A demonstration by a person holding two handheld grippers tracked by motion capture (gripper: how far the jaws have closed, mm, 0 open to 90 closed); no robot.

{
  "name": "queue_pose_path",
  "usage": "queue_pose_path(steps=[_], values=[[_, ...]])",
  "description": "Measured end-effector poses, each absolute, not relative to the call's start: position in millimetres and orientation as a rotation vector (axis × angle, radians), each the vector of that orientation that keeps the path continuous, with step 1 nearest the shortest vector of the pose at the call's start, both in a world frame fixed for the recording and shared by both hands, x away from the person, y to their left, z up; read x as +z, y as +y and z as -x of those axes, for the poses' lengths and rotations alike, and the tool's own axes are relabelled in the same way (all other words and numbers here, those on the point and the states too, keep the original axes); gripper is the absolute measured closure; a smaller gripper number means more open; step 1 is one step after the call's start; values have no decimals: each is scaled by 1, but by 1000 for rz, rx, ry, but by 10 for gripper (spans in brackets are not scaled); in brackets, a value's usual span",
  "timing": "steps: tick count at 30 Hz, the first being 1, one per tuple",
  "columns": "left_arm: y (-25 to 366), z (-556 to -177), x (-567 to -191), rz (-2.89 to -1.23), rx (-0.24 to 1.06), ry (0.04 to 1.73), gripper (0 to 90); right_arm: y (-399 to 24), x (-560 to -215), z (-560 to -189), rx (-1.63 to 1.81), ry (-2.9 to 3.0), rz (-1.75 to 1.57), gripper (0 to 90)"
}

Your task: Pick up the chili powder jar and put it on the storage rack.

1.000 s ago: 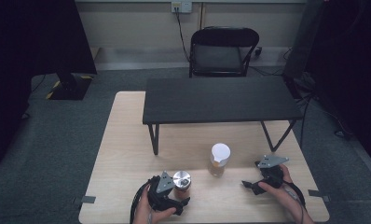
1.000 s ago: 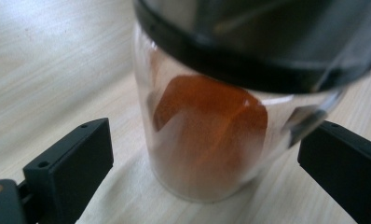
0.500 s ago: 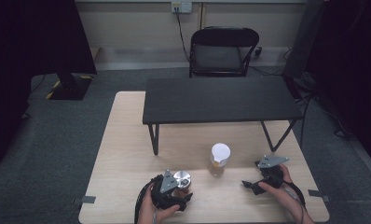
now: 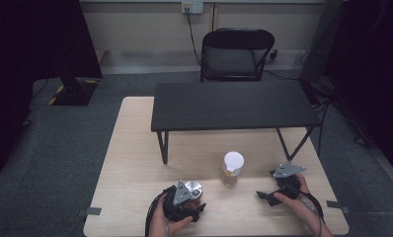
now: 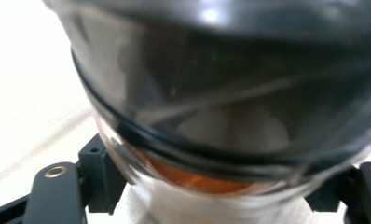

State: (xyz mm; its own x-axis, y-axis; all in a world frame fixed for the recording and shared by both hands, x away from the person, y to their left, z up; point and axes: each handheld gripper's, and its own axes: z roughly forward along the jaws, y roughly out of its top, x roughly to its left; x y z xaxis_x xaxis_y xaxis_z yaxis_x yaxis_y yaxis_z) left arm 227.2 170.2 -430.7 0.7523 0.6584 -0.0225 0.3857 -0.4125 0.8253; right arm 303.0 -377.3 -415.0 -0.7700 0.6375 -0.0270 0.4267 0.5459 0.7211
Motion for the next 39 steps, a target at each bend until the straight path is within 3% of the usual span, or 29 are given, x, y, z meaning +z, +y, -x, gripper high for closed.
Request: queue_pose_path(steps=[8, 39], values=[[172, -226, -432, -2052, 404, 763, 300, -377, -415, -303, 1051, 2499, -884, 0], [178, -227, -422, -2067, 382, 765, 306, -377, -415, -303, 1051, 2499, -884, 0]])
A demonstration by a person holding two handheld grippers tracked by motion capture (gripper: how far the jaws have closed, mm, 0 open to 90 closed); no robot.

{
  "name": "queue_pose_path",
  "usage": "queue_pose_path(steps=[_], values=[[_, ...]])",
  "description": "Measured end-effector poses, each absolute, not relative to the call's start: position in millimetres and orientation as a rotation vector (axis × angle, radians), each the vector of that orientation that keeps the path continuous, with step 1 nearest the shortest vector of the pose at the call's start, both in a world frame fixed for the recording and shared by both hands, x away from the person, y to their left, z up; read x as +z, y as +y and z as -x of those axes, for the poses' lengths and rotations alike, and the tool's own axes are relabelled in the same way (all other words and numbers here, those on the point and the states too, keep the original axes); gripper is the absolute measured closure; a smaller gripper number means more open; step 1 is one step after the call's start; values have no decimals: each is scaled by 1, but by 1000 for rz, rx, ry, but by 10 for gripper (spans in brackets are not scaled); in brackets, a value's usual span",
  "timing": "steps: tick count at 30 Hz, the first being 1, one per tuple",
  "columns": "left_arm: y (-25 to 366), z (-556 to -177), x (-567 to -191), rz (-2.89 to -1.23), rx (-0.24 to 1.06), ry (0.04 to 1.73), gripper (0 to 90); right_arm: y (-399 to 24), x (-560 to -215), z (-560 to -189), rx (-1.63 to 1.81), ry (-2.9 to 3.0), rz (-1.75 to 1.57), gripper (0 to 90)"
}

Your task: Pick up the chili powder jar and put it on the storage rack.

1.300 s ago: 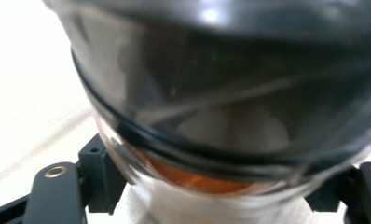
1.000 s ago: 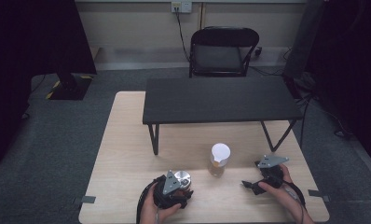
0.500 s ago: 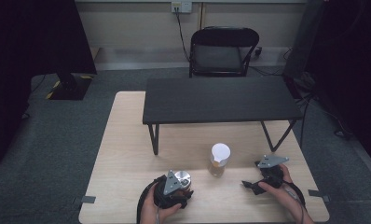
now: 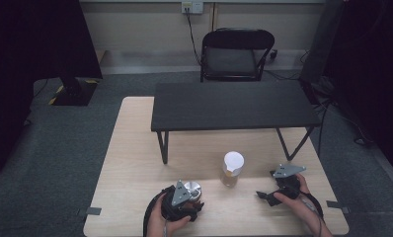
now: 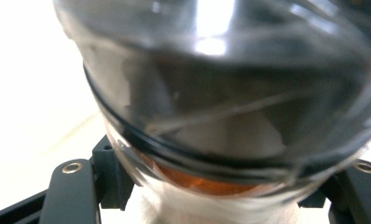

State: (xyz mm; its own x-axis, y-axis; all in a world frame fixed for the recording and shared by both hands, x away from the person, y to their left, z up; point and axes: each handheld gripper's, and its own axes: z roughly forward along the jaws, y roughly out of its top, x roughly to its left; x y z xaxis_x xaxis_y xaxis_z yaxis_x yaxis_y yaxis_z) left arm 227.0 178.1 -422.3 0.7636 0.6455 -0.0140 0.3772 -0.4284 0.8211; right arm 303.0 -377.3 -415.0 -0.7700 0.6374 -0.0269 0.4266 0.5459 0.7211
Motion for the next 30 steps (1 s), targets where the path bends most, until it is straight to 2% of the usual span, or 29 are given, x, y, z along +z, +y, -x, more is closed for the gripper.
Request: queue_pose_path(steps=[30], values=[[201, -244, -358, -2035, 368, 780, 306, -377, -415, -303, 1051, 2499, -884, 0]])
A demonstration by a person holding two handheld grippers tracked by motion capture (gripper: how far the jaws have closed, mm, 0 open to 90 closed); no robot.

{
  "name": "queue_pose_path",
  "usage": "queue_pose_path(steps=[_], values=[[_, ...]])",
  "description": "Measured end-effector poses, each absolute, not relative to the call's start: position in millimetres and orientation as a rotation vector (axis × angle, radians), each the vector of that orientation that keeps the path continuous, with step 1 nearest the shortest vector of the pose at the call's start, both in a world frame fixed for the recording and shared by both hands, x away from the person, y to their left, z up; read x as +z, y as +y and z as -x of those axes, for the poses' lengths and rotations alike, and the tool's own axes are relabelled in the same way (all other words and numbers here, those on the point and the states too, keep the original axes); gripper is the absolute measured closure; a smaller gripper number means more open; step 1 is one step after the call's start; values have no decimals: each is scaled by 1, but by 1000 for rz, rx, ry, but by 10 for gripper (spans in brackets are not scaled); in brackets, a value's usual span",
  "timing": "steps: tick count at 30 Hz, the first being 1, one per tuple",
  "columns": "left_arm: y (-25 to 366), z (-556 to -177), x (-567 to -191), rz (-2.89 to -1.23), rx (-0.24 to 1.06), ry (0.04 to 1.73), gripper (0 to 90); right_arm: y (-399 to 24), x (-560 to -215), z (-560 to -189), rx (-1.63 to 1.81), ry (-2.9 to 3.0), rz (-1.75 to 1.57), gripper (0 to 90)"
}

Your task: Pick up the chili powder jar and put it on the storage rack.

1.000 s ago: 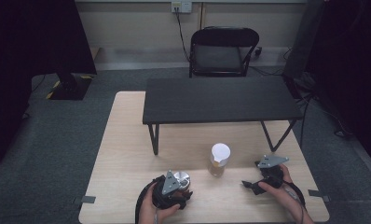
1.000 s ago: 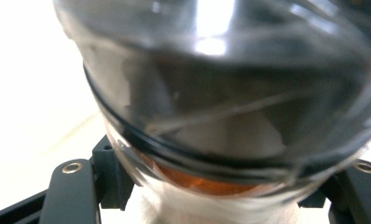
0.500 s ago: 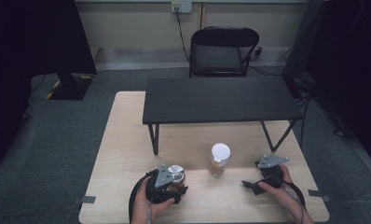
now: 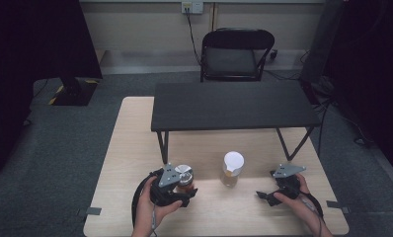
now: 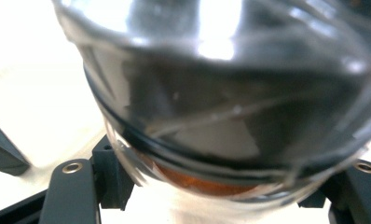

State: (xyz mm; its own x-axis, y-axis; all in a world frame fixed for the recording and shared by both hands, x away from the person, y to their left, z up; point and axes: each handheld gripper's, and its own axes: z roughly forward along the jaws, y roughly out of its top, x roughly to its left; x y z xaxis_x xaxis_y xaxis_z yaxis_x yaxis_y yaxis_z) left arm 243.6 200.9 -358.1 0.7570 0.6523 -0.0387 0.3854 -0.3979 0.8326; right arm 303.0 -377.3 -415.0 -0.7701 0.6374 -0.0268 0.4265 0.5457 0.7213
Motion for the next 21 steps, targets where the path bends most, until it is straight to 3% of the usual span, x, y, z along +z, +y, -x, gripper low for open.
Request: queue_pose_path(steps=[21], values=[[196, -264, -305, -2056, 388, 740, 306, -377, -415, -303, 1051, 2499, -884, 0]])
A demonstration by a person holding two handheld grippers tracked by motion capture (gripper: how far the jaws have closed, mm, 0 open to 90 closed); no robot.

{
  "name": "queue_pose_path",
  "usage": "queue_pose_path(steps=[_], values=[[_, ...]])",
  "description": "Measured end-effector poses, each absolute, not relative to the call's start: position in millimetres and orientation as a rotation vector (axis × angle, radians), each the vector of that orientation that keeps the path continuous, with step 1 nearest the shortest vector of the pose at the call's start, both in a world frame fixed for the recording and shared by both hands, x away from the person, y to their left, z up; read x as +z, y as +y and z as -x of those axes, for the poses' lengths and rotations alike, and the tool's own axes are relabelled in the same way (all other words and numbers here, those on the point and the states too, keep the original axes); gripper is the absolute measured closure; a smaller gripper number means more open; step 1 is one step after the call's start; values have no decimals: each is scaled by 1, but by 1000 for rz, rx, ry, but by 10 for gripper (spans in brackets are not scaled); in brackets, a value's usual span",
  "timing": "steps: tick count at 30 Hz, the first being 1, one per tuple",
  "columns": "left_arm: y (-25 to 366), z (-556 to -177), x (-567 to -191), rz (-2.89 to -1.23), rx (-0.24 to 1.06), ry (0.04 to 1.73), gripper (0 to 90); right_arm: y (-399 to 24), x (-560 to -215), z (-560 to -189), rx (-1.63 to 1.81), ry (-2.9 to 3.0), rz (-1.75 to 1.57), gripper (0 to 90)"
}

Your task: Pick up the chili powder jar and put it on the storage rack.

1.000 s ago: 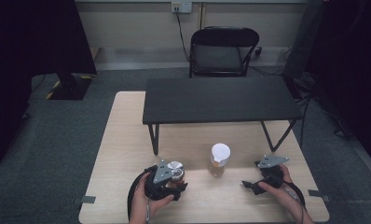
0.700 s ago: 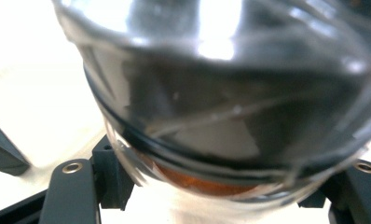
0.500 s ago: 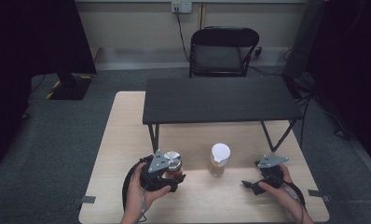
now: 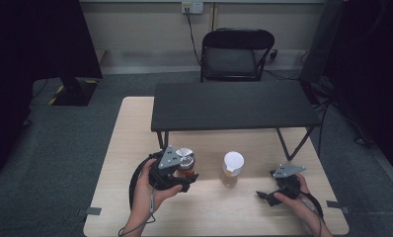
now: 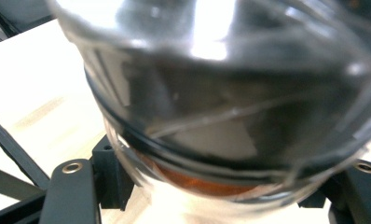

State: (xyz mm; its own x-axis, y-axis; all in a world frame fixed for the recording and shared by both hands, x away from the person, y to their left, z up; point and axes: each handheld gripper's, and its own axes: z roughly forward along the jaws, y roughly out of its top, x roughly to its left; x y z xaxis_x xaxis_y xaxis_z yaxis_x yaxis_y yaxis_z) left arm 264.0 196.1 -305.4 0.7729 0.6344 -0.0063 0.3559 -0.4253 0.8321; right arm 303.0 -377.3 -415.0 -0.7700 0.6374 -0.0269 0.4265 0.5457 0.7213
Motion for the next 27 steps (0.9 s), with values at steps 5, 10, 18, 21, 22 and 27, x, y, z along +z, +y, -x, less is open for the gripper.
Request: queue_pose_path(steps=[5, 10, 18, 21, 22, 27], values=[[195, -267, -296, -2054, 395, 729, 306, -377, -415, -303, 1051, 2499, -884, 0], [195, -271, -284, -2041, 400, 720, 306, -377, -415, -303, 1051, 2499, -884, 0], [190, -278, -268, -2049, 414, 712, 306, -377, -415, -303, 1051, 2499, -884, 0], [188, -281, -261, -2042, 415, 707, 306, -377, -415, -303, 1051, 2499, -884, 0], [188, -282, -259, -2039, 414, 706, 305, -377, -415, -303, 1051, 2499, -884, 0], [183, -287, -247, -2044, 419, 705, 306, -377, -415, -303, 1052, 2499, -883, 0]])
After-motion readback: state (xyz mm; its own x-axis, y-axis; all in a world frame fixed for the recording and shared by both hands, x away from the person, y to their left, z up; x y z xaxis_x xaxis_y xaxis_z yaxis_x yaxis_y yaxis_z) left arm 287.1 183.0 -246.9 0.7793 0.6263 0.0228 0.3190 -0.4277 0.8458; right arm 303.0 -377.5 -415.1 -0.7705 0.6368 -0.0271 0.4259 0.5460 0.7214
